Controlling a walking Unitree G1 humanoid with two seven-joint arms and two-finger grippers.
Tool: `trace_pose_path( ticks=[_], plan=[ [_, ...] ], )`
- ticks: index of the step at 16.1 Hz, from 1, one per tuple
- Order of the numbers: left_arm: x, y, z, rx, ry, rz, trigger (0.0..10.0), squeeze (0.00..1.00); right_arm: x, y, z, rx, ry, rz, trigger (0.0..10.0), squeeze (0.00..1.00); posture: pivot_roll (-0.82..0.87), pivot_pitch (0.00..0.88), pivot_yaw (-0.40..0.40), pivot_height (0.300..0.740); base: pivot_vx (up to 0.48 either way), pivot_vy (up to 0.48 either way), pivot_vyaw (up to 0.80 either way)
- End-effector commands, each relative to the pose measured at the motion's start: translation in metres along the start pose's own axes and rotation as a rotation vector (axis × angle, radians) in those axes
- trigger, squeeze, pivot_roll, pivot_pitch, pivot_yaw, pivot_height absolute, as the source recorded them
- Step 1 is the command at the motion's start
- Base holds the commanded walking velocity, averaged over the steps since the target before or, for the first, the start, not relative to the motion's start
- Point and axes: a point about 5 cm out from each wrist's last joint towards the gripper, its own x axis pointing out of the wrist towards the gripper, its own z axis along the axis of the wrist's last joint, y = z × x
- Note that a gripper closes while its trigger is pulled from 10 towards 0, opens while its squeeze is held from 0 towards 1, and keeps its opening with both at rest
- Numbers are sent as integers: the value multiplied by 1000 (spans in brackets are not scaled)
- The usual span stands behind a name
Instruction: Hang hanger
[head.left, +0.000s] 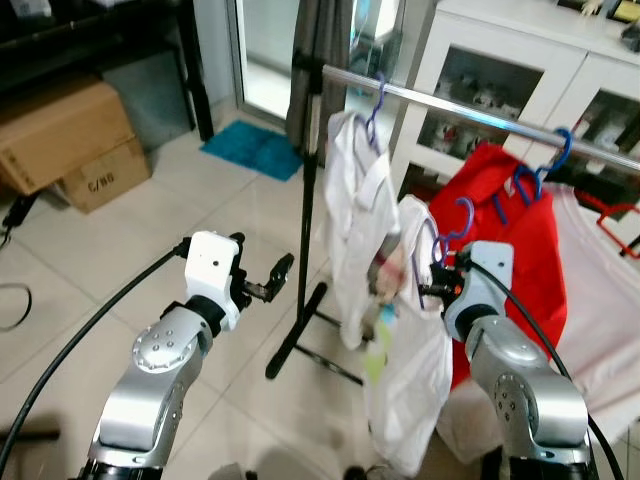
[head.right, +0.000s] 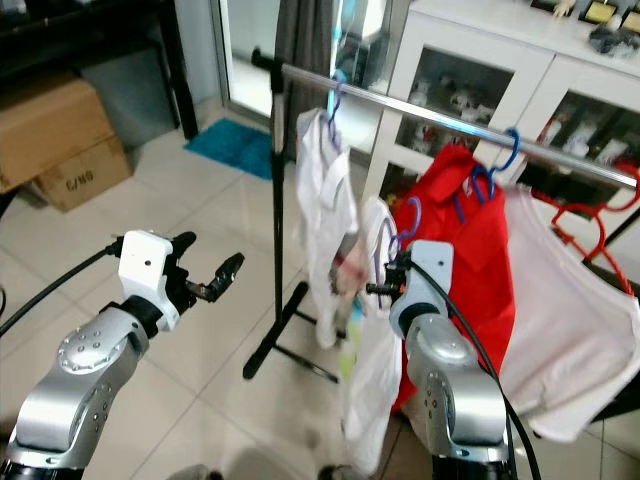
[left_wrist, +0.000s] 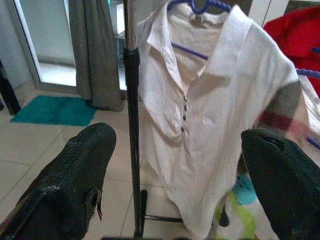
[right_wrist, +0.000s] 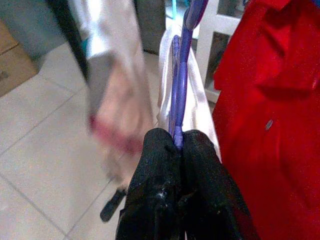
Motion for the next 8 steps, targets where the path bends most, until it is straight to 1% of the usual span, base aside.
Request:
trace_pose_path(
  ticks=[1, 5, 8],
  plan=[
    [-1, -3, 3, 6, -7, -9, 10000, 0, -2, 0, 3, -25, -13, 7, 10000, 0, -84, 0, -55, 740, -292, 0, 0],
    [1, -3, 3, 4, -6, -12, 10000, 0, -2, 0, 3, -40, -12, 2, 10000, 0, -85, 0, -55, 740, -326, 0, 0],
    [0, -3, 3, 5, -5, -14, 10000, 0, -3, 2, 3, -61, -13, 15, 10000, 0, -86, 0, -54, 740, -334, 0, 0]
  ],
)
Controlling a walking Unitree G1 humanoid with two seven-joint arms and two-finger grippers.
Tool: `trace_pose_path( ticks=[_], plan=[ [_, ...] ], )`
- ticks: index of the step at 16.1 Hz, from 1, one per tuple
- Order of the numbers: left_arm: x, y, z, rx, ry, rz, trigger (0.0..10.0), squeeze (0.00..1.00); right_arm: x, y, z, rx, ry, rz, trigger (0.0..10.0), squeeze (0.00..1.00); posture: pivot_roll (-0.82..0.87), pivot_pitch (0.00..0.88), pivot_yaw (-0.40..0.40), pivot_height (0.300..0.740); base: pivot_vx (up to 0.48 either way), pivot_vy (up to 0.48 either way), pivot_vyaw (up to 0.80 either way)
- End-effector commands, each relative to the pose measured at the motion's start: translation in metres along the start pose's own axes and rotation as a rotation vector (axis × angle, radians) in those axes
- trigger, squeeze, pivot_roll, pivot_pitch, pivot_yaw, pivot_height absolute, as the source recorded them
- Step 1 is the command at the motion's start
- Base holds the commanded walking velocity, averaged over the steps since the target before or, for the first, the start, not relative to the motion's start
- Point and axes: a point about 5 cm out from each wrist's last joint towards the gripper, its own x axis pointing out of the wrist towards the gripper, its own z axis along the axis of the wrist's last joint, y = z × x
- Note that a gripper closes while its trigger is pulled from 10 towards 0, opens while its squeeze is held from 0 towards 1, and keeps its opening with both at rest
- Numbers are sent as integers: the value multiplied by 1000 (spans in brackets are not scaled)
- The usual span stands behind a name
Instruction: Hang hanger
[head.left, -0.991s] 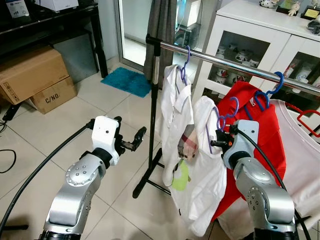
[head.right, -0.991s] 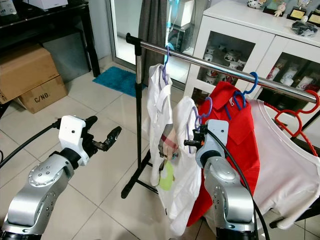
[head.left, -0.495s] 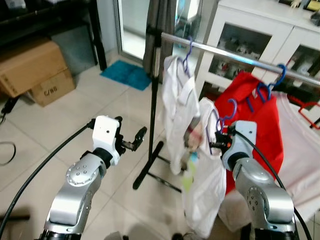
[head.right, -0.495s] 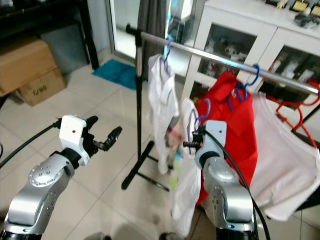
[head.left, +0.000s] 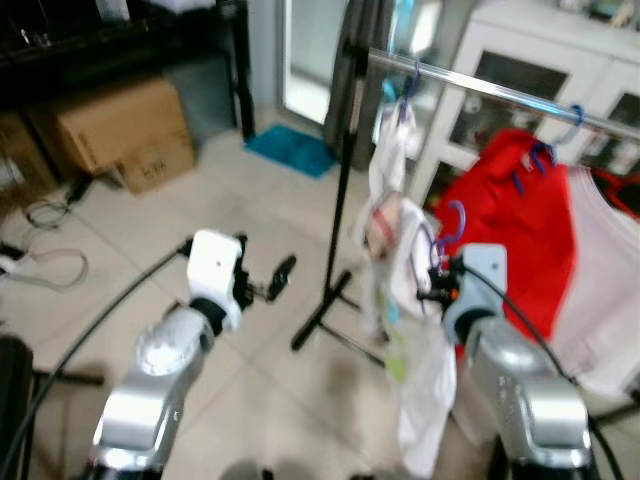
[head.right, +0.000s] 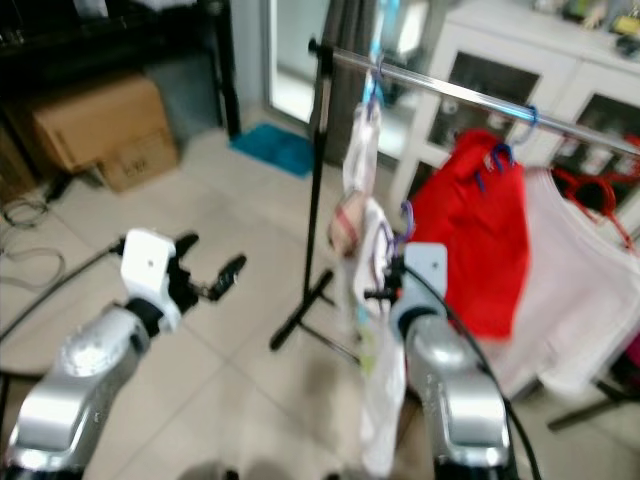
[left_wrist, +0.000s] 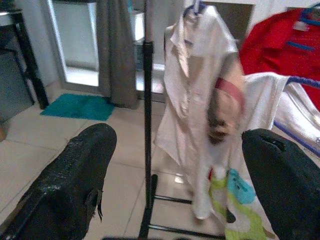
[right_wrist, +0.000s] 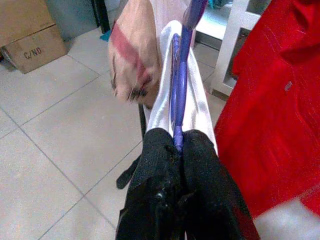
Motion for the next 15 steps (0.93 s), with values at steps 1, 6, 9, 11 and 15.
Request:
trace_pose_path(
  ticks=[1, 6, 9, 11, 15],
  plan=[
    [0, -2, 1, -1, -5, -8, 10000, 0, -2, -2, 7, -7, -33, -2, 10000, 0, -86, 0, -54, 740, -334, 0, 0],
    [7, 8, 4, 82, 3, -18, 10000, 0, -1, -3, 12, -64, -43, 59, 0, 0, -86, 0, -45, 740, -56, 0, 0],
    [16, 12, 9, 103, 5, -52, 10000, 0, -2, 7, 24, -83, -96, 179, 0, 0, -87, 0, -40, 740, 0, 0, 0],
    [24, 14, 12, 125, 0, -69, 10000, 0, -3, 18, 33, -83, -134, 270, 0, 0, -87, 0, -38, 740, 0, 0, 0],
    [48, 15, 20, 162, -25, -131, 10000, 0, -12, 50, 56, -83, -219, 486, 0, 0, -93, 0, -27, 740, 0, 0, 0]
  ],
)
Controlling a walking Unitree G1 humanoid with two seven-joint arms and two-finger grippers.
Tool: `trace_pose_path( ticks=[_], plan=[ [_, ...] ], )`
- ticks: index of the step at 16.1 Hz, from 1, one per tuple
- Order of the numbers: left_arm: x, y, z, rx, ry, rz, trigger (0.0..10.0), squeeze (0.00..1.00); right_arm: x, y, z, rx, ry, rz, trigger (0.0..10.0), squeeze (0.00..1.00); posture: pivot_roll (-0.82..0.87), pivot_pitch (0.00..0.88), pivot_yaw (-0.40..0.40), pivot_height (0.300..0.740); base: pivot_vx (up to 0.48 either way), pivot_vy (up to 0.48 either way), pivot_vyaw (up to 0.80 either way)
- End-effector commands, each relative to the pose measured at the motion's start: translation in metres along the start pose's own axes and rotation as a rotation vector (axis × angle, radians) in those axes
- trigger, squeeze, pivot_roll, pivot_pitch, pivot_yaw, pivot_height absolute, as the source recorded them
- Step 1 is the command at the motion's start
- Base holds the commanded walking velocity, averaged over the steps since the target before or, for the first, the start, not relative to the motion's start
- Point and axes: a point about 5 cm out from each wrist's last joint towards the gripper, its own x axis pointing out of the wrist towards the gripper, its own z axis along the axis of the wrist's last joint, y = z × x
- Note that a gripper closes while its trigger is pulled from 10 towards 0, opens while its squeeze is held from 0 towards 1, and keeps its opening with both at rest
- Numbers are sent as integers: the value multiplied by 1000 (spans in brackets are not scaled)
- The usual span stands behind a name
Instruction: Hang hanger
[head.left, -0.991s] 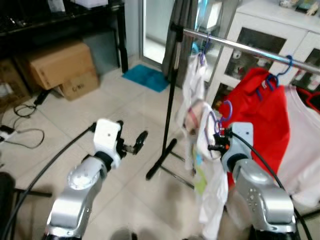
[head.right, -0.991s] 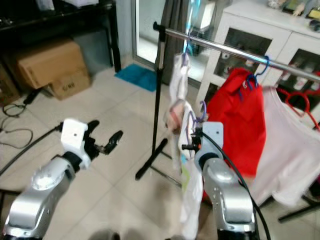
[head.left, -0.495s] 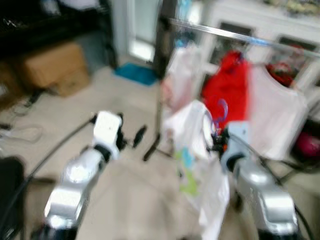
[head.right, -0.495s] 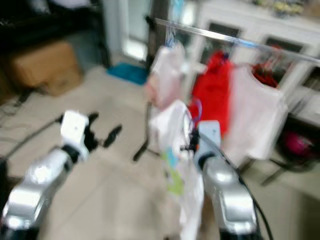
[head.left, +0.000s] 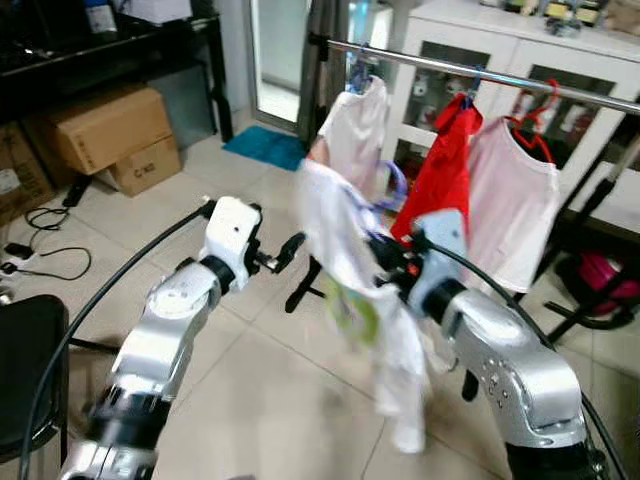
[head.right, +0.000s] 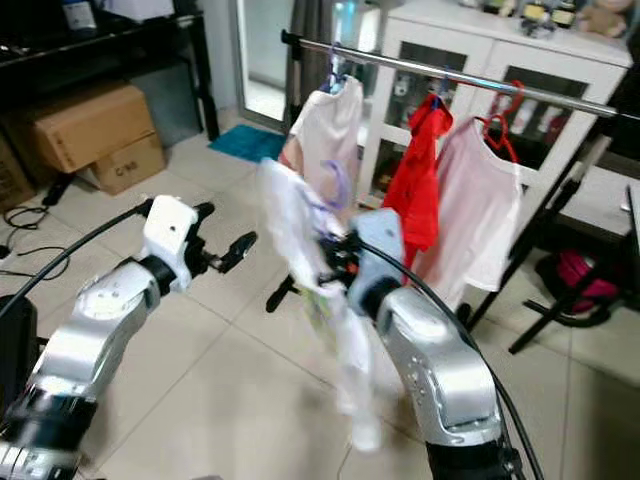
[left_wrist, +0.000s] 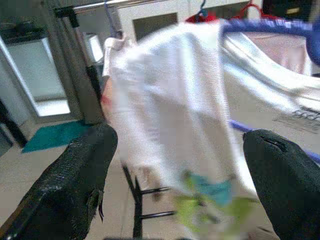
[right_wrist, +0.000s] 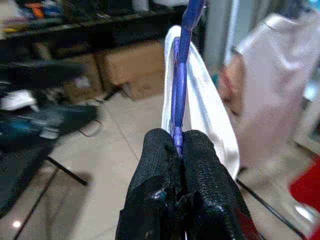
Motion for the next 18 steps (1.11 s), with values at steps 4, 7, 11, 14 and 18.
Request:
trace_pose_path(
  ticks=[4, 7, 11, 14, 18],
  plan=[
    [16, 2, 9, 39, -69, -33, 9020, 0, -2, 14, 20, -13, -90, 141, 0, 0, -98, 0, -24, 740, 0, 0, 0],
    [21, 2, 14, 43, -114, -37, 0, 0, -3, 16, 19, -11, -91, 158, 0, 0, -101, 0, -20, 740, 0, 0, 0],
    [23, 6, 8, 52, -91, 9, 0, 0, -3, 15, 17, 3, -91, 151, 0, 0, -99, 0, -20, 740, 0, 0, 0],
    [25, 6, 9, 40, -109, -5, 0, 0, -3, 16, 17, 11, -95, 171, 0, 0, -97, 0, -22, 740, 0, 0, 0],
    [27, 5, 9, 39, -116, -21, 0, 0, -4, 17, 18, 12, -102, 188, 0, 0, -99, 0, -20, 740, 0, 0, 0]
  ],
)
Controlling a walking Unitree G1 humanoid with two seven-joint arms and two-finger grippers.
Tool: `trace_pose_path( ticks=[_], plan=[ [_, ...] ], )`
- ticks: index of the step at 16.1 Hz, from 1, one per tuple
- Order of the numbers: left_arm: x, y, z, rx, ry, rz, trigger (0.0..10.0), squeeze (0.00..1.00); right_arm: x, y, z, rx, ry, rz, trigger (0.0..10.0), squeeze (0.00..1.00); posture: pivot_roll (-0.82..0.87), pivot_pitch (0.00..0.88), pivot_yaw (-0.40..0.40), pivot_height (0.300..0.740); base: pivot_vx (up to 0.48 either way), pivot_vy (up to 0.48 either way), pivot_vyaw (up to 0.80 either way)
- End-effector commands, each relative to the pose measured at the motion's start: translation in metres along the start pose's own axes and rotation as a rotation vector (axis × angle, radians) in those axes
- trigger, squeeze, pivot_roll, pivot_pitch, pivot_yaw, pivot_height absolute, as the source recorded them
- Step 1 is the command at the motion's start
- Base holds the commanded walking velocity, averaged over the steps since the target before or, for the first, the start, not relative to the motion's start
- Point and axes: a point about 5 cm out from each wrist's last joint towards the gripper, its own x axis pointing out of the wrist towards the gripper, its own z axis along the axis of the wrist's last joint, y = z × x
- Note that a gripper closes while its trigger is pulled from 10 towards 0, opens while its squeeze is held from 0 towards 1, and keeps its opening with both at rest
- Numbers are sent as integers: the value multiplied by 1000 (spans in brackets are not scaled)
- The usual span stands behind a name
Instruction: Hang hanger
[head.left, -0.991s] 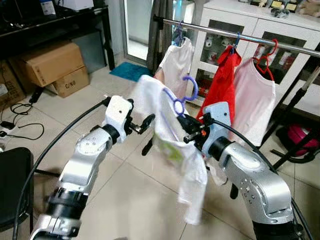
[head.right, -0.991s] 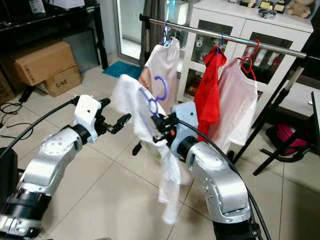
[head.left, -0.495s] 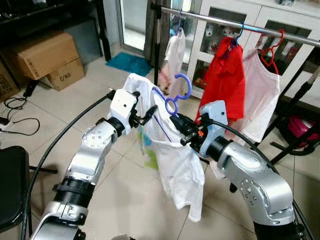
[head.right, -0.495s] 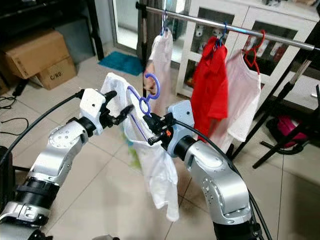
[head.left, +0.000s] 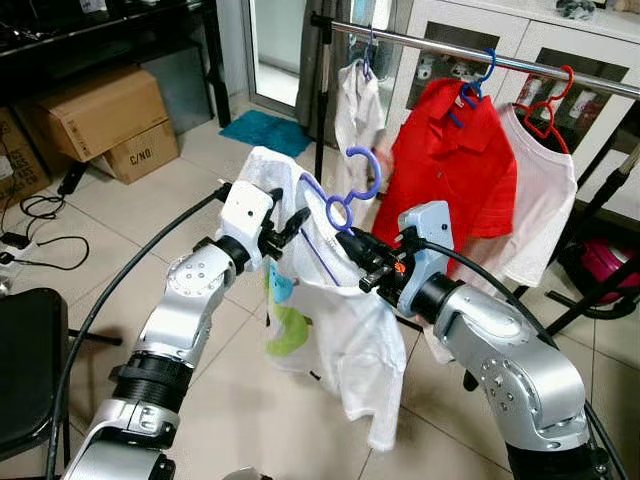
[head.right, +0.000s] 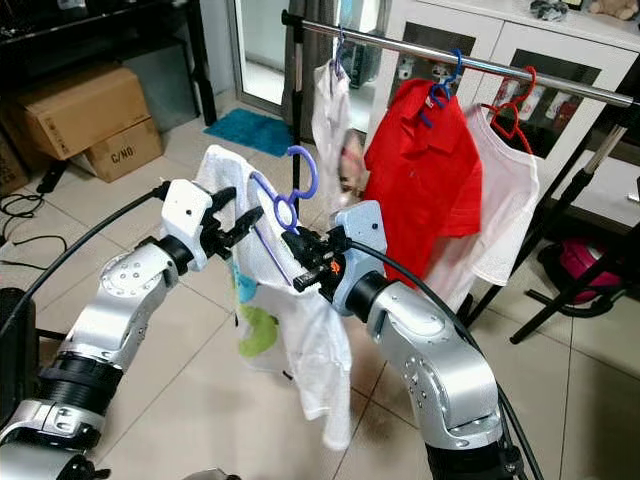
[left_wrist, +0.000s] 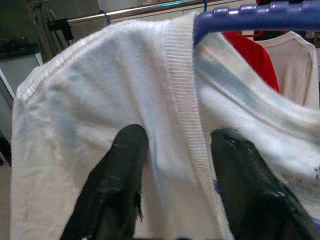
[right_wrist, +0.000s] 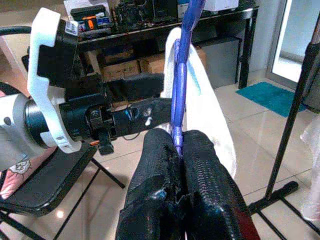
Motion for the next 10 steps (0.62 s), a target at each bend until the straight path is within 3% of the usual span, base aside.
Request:
trace_pose_path(
  ticks=[1, 7, 10],
  plan=[
    [4, 1, 7, 7, -25, -9, 0, 0, -1, 2, 9, -13, -52, 21, 0, 0, -99, 0, -20, 740, 0, 0, 0],
    [5, 1, 6, -3, -27, -13, 0, 0, -1, 2, 8, -9, -47, 19, 0, 0, -100, 0, -19, 740, 0, 0, 0],
    [5, 6, 9, -90, -38, 31, 0, 0, -2, 1, 8, -9, -45, 17, 0, 0, -101, 0, -19, 740, 0, 0, 0]
  ],
)
